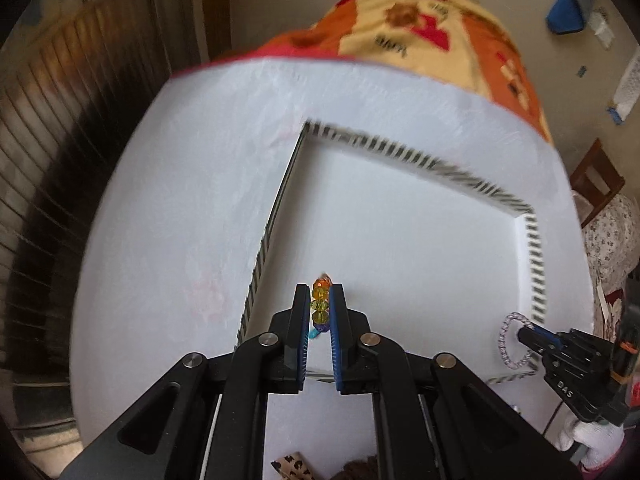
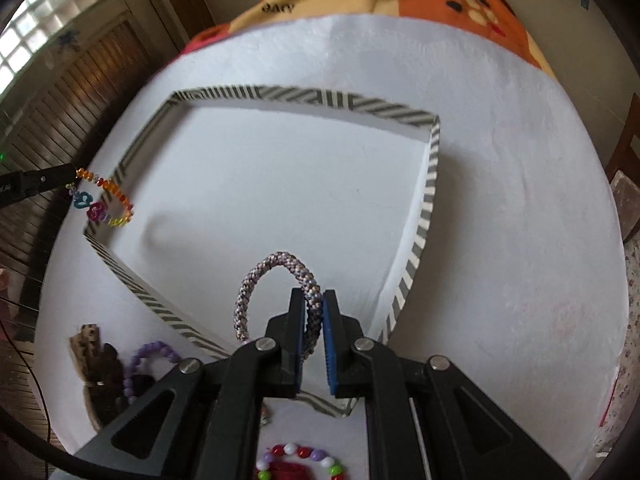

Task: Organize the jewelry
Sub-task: 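Lower both bracelets into the striped tray while opening both grippers, then withdraw both open grippers from the tray back to the jewelry pile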

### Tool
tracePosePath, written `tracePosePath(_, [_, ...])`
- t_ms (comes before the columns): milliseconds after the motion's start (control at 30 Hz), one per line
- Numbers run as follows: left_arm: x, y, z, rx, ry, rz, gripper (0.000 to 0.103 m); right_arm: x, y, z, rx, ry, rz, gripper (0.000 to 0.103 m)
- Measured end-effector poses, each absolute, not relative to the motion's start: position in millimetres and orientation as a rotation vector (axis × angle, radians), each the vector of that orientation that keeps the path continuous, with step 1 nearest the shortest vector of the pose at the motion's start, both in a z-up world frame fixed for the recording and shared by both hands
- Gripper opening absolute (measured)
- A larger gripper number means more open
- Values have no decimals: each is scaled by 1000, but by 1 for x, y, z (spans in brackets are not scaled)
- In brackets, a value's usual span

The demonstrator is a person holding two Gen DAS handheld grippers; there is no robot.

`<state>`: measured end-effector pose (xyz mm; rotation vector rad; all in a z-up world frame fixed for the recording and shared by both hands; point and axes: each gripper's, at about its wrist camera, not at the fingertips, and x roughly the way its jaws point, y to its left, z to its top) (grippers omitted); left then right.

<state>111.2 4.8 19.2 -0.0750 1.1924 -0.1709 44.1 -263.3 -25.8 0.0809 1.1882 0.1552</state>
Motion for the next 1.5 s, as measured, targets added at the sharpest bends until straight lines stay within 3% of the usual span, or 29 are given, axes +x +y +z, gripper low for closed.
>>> tracePosePath(367, [103,20,-20,-70,1272,-120,2,40,-266,-46,23,1226,128,13])
tracePosePath(467, [101,18,-21,-85,1273,-137,4,37,-268,-41,62,1208,139,24])
tracePosePath(567, [99,20,-19,-129,1271,-150,25,33,-268,-30,77,1184,142,40])
tracePosePath(633, [97,24,-14,-154,1262,-144,27,26,-268,-20,93,1160,144,47])
tracePosePath(1167, [26,22,32,-75,1140,-90,28,-36,-258,36,210,1051,104,48])
tracePosePath(1500, [-24,13,54,-51,1081,-143,28,-81,-240,57,183,1010,79,55])
